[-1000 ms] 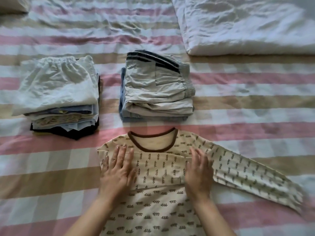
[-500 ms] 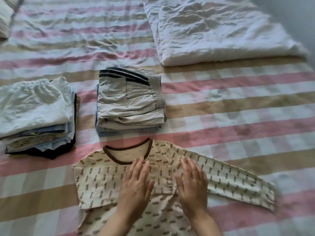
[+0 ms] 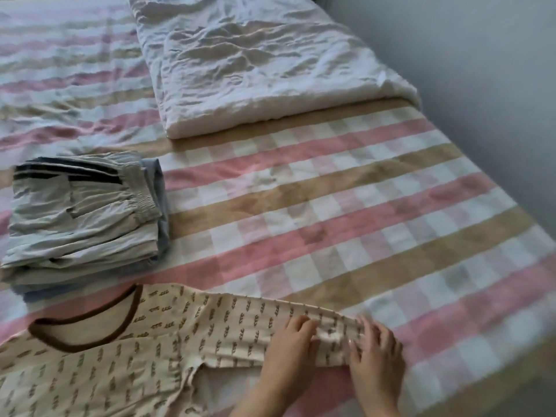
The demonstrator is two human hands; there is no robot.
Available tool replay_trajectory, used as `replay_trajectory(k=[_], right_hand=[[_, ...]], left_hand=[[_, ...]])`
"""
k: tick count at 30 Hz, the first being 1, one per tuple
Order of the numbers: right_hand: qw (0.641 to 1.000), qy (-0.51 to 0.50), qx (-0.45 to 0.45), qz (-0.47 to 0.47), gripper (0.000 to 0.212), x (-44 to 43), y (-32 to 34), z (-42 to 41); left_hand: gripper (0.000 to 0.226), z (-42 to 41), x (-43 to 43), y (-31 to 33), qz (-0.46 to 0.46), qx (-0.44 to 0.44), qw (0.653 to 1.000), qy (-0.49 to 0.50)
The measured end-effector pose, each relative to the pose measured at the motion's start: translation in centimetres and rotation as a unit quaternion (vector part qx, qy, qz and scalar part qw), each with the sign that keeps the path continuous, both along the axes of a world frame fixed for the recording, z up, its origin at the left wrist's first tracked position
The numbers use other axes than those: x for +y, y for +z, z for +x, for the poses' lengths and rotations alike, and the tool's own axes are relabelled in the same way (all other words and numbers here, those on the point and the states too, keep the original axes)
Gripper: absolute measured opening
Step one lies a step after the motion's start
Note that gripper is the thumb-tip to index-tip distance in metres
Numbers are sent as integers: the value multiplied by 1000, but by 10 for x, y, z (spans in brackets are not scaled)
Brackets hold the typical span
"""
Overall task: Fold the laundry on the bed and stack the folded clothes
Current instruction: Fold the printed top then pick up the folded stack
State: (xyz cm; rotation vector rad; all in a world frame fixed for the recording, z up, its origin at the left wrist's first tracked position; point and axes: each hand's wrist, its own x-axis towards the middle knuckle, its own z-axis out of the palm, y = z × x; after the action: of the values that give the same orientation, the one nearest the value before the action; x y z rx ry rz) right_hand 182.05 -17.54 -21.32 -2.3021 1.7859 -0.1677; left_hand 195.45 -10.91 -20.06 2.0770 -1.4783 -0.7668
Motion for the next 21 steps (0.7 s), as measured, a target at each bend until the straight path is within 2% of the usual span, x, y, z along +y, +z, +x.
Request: replay_trajectory(k=[4, 7, 9, 12, 14, 16, 17, 21], right_hand=[[997, -54, -51, 31, 53, -9, -6, -11], [991, -73, -60, 95, 27, -12, -1, -12], [981, -74, -121, 131, 18, -9, 2, -11], [951, -101, -249, 152, 15, 2, 11, -4], [936, -90, -301, 158, 20, 9, 18, 6], [932, -52, -328, 143, 15, 16, 26, 17], [932, -22, -338, 130, 7, 20, 30, 24], [915, 49, -373, 145, 32, 42, 49, 50]], left_hand=[[35, -17, -20, -14, 11, 29, 999, 17], [34, -23, -24, -15, 5, 87, 995, 52], [29, -27, -25, -11, 17, 127, 990, 63], [18, -31, -23, 2, 24, 213, 973, 84], [14, -29, -20, 13, 32, 318, 940, 122], [10, -24, -16, 24, 14, 429, 889, 161], [8, -19, -12, 28, -1, 457, 871, 179], [15, 8, 4, 42, -17, 496, 826, 269]])
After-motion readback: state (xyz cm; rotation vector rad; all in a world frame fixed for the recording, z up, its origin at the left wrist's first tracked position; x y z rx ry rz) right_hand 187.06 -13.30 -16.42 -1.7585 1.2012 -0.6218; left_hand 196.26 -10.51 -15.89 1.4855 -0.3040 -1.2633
